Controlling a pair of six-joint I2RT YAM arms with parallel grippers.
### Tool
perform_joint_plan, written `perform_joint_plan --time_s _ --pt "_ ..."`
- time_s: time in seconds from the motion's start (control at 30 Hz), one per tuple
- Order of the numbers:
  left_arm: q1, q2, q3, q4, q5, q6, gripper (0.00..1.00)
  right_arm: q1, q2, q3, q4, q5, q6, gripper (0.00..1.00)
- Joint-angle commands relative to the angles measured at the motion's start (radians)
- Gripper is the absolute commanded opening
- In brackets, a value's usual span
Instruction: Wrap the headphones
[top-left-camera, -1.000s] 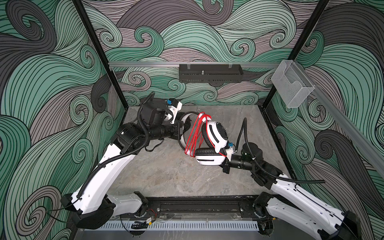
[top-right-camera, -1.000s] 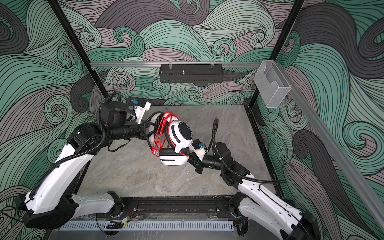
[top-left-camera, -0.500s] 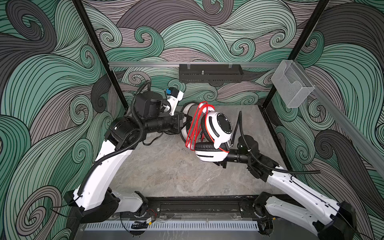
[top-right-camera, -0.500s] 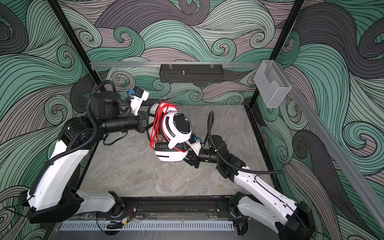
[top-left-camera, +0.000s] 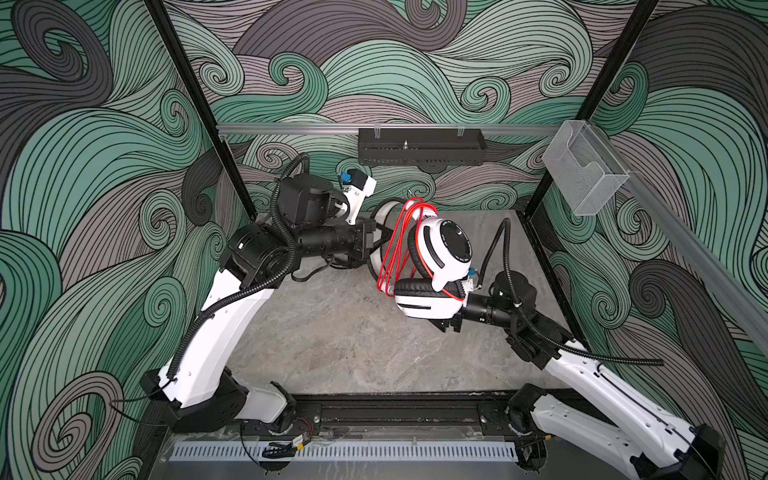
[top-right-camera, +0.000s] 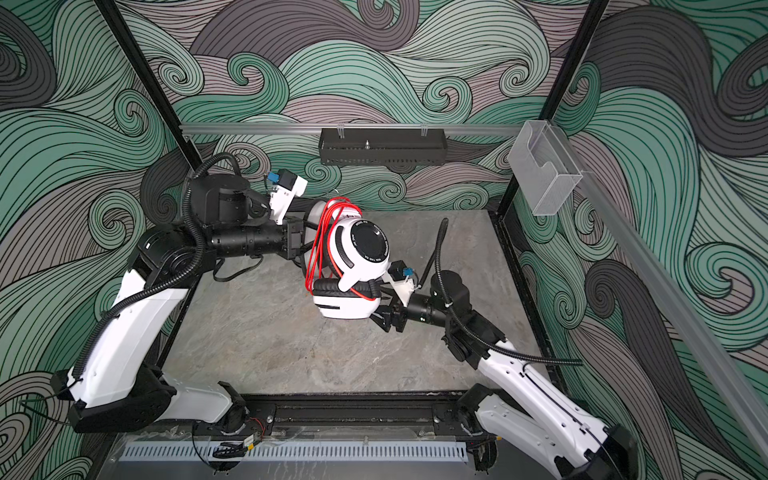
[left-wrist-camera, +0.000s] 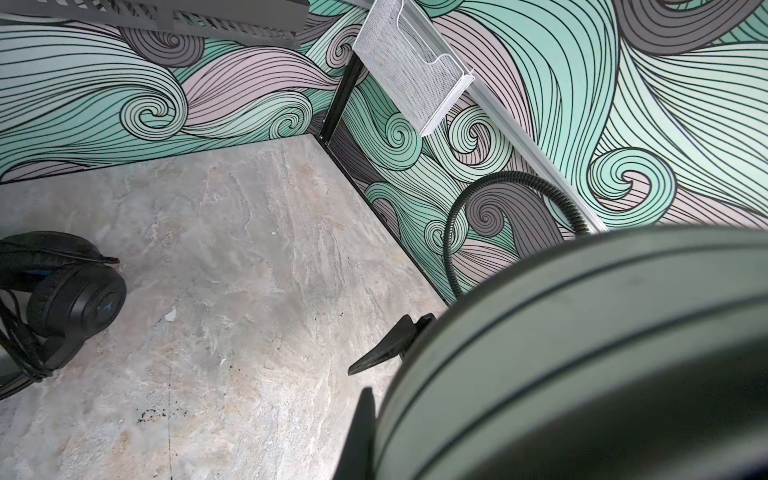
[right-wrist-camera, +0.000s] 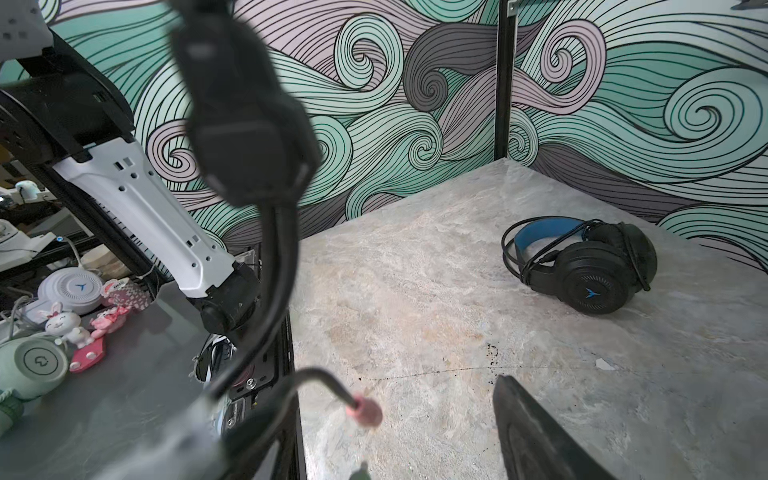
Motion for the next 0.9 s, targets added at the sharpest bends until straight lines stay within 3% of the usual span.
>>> perform_joint_plan --time_s 0.0,0.17,0.57,0.87 --pt "0.002 -0.004 0.054 0.076 0.080 -0.048 0.00 -0.010 -0.025 -0.005 0.022 -0.013 0.023 0.74" --pt "0.003 0.002 0.054 0.091 0.096 -0.059 0.00 -0.010 0.022 0.003 0.091 -0.075 0.059 0.71" --pt "0.003 0.009 0.063 0.116 0.121 -0.080 0.00 -0.038 0.052 0.016 0.124 -0.028 0.076 0.71" --pt "0.002 0.011 0.057 0.141 0.139 -0.099 0.00 -0.039 0.056 0.021 0.161 -0.079 0.096 0.70"
